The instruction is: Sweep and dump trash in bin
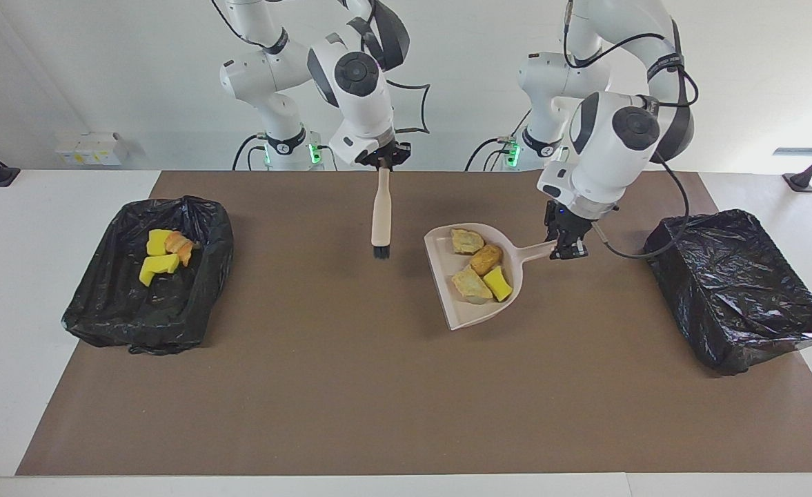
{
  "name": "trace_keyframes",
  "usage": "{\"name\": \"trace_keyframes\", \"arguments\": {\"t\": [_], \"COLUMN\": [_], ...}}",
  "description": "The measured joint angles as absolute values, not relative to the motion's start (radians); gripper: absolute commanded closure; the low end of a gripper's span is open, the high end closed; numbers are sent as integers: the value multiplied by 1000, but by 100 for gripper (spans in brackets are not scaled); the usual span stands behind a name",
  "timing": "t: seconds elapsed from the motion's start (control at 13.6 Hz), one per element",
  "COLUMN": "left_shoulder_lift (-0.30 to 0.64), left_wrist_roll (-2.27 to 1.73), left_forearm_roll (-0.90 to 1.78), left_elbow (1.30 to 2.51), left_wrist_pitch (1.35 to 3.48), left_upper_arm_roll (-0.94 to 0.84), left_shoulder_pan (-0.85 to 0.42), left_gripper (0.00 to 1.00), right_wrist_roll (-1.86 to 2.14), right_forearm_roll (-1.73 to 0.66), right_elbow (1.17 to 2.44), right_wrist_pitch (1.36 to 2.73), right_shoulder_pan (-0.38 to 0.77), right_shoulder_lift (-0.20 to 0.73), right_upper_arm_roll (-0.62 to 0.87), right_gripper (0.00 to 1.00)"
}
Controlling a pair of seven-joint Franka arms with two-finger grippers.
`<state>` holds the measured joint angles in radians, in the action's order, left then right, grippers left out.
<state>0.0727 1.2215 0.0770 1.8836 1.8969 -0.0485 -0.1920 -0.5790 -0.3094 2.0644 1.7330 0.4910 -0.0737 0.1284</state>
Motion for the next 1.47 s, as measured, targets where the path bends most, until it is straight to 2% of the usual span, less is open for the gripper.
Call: {"name": "trace_keyframes", "arguments": {"t": [0.37,0.59,1.03,1.18,1.25,1.32,1.4,1.47], "left_shoulder_lift": [73,73,93,118,134,157,184,214], "left_wrist_roll": [1461,1584,1785,1801,1801,1801,1801,1801], "left_forearm_roll": [82,77,24,-38,-75,-123,-174,-219], "left_elbow": [1787,1766,1689,1643,1615,1579,1536,1492], "left_wrist_pitch": [1783,1754,1731,1732,1732,1734,1734,1743], "left_upper_arm_roll": [-42,-38,-34,-34,-35,-35,-36,-39], "left_shoulder_pan": [28,153,428,475,486,493,493,493], "left_gripper": [100,100,100,100,100,100,100,100], "right_wrist_roll": [-706,-719,-703,-700,-700,-699,-699,-699], "right_forearm_roll": [-331,-332,-313,-313,-313,-313,-313,-312], "right_elbow": [2083,2077,2106,2111,2111,2111,2111,2112], "right_wrist_pitch": [1951,1989,1982,1985,1985,1985,1986,1986], "right_shoulder_pan": [643,690,696,699,699,699,699,699], "right_shoulder_lift": [78,153,157,154,154,154,154,154], "right_upper_arm_roll": [132,132,131,131,130,130,130,130], "right_gripper": [100,100,100,100,96,54,1,0]}}
